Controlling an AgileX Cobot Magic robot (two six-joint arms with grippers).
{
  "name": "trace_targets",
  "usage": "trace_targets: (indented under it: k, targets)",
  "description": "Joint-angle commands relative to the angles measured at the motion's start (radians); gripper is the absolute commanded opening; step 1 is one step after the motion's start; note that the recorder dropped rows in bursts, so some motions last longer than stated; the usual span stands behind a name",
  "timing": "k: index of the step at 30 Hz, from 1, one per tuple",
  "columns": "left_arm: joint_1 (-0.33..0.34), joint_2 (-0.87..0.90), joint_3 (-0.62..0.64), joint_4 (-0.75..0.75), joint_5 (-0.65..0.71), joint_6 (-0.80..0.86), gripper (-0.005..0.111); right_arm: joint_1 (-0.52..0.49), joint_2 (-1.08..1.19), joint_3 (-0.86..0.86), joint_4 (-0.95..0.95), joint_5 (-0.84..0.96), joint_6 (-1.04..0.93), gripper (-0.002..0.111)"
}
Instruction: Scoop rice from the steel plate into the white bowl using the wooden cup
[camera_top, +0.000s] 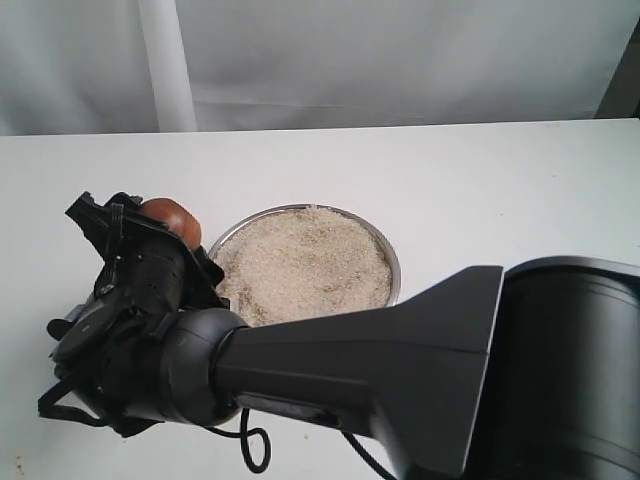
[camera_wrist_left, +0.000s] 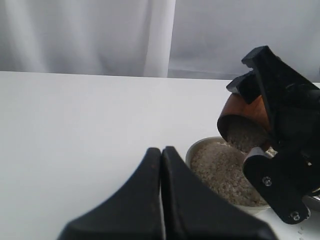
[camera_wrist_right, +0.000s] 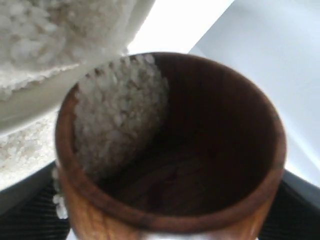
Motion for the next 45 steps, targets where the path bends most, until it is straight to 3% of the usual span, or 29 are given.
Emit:
trace_targets:
  k: [1, 17, 26, 45]
  targets:
    - [-0.004, -0.003, -0.003, -0.005, -0.004, -0.004, 0.000, 0.005, 0.003, -0.009, -0.052, 0.011, -0.010, 0.000]
    - [-0.004, -0.003, -0.003, -0.005, -0.004, -0.006, 0.000, 0.025, 0.003, -0.009, -0.187, 0.033, -0.020, 0.000]
    - [-0.004, -0.003, -0.003, -0.005, -0.004, -0.006, 0.000, 0.025, 0.003, -0.009, -0.206, 0.057, -0.122, 0.000]
    - [-0.004, -0.003, -0.003, -0.005, -0.004, -0.004, 0.000, 0.025, -0.010, -0.009, -0.215, 0.100, -0.126, 0.000]
